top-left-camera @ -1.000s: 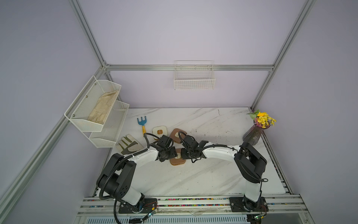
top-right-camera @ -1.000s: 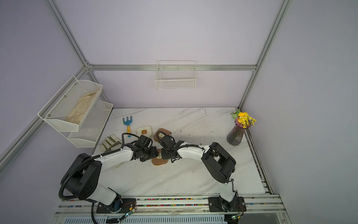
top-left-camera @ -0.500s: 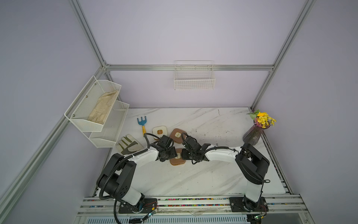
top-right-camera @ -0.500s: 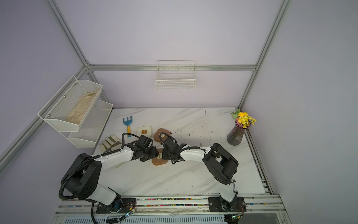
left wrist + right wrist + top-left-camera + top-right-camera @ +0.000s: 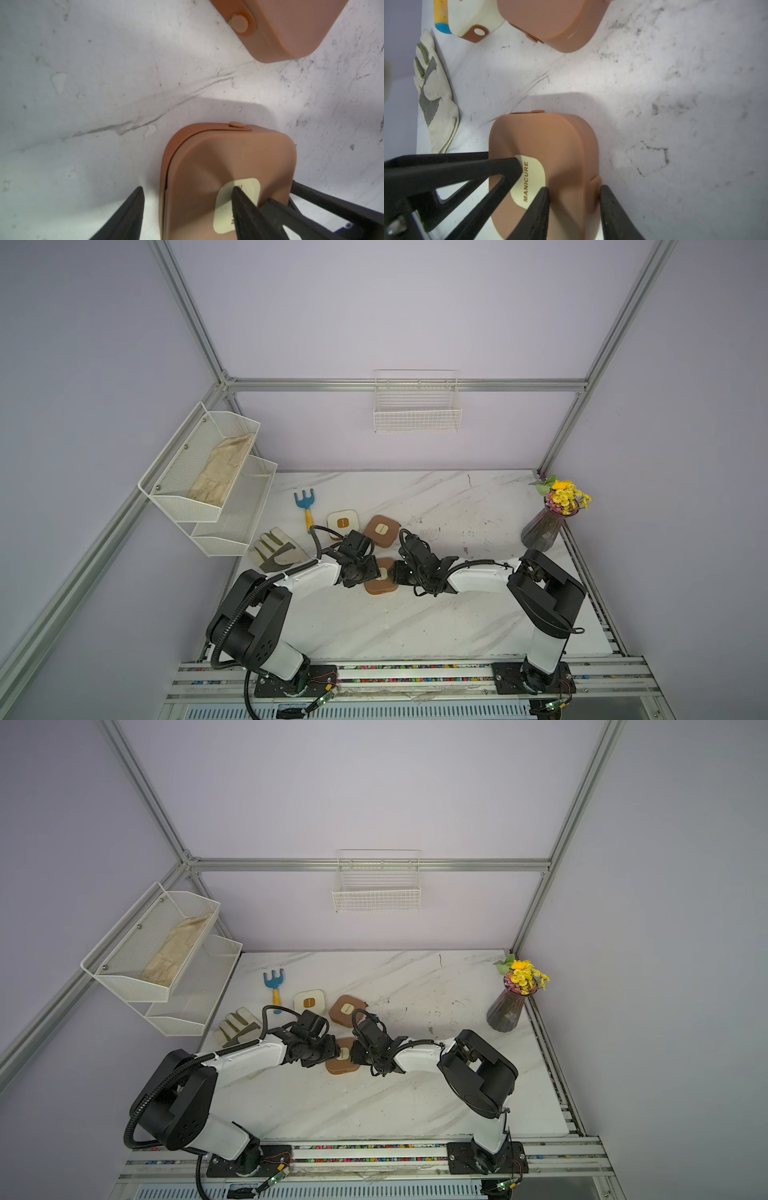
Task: Organize nail clipper sets
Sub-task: Place the storage box at the center of the board, then reset both arms
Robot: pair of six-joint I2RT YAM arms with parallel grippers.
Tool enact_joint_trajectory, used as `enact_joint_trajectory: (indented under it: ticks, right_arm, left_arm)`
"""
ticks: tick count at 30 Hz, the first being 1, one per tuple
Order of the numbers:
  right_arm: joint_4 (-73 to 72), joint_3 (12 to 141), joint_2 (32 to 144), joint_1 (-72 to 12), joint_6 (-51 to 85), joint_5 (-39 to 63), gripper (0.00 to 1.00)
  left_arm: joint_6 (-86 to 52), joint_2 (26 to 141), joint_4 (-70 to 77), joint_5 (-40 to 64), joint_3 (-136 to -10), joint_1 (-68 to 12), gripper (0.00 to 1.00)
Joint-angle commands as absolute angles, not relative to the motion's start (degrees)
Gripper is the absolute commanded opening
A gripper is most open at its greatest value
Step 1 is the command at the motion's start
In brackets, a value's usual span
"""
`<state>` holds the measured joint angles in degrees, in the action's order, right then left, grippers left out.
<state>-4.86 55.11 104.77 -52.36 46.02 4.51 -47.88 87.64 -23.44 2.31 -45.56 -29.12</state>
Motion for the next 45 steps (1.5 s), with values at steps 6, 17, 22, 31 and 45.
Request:
enact_joint_trajectory:
  ticks: [6, 17, 22, 31, 45]
  right_arm:
    - [5.82, 49.00, 109.55, -53.16, 47.87, 8.12, 0.41]
    - [10.07, 51.86, 104.55, -51.88, 43.46, 4.86, 0.48]
    - [17.05, 57.38, 95.79, -49.01, 35.30, 1.06, 0.55]
    - [25.79, 59.37, 75.96, -40.24, 16.13, -16.25, 0.77]
    - [-35.70, 24.41, 83.21, -24.48, -6.04, -31.76, 0.97]
  left_arm:
    - [-49.21, 90.21, -29.27, 0.09, -45.45, -32.28, 0.64]
    - [-49.81, 89.24, -31.75, -3.75, -47.30, -33.56, 0.65]
    - [-49.28, 88.55, -38.78, -8.84, -53.05, -33.14, 0.68]
    - [-41.19, 81.97, -47.35, -23.00, -67.81, -31.84, 0.87]
    - [-11.74, 50.80, 11.23, -45.83, -28.67, -19.53, 1.00]
